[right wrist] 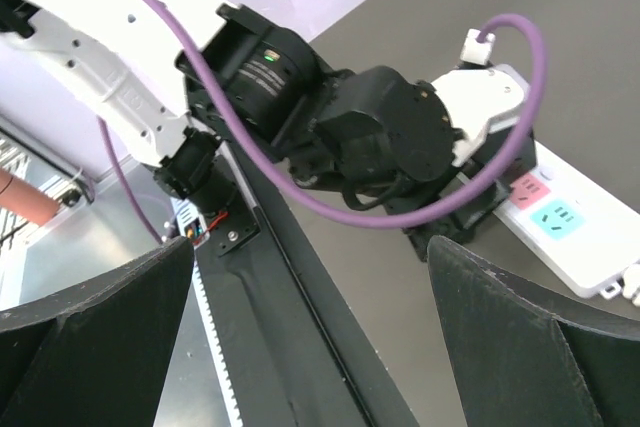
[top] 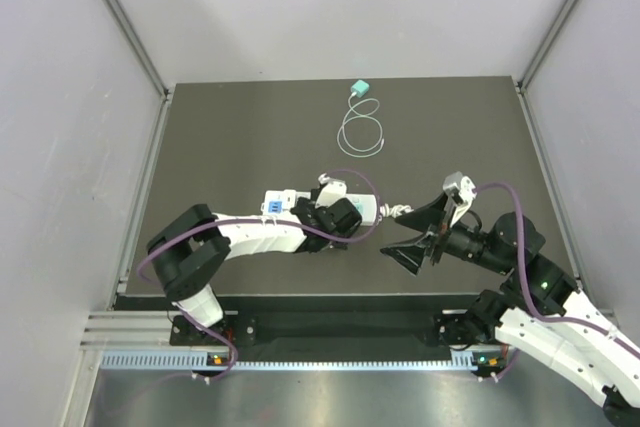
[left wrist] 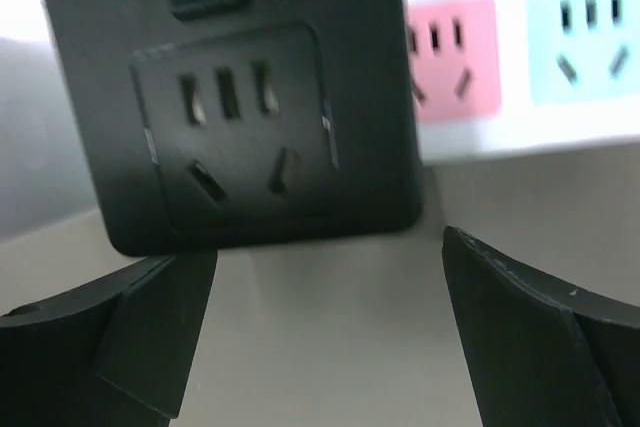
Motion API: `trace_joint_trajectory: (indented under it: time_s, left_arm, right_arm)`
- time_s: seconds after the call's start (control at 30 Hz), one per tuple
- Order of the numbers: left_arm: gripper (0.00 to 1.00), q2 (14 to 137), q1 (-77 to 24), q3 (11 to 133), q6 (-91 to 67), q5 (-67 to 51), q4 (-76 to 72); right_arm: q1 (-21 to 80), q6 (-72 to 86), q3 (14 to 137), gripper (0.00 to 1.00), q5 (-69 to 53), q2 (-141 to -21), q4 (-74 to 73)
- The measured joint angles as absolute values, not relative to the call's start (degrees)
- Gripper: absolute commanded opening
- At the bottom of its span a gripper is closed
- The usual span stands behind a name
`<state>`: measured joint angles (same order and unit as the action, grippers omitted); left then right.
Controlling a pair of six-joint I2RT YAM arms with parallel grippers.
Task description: Insert the plug
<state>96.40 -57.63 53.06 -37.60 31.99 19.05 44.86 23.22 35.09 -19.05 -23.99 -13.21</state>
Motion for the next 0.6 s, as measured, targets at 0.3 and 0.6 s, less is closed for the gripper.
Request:
trace_joint_trajectory:
  time_s: [0.3,0.6]
  left_arm:
    - [0.98,91.39,-57.63,61.12,-36.75,28.84,29.26]
    - [0.98,78.54,-57.52,68.45,-33.04,30.92,32.62]
  right_arm:
    - [44.86,25.76,35.4,1.0,-13.74,-24.03,-15.09]
    - [44.56,27.42,42.41,0.97,0.71,-35.94,-18.44]
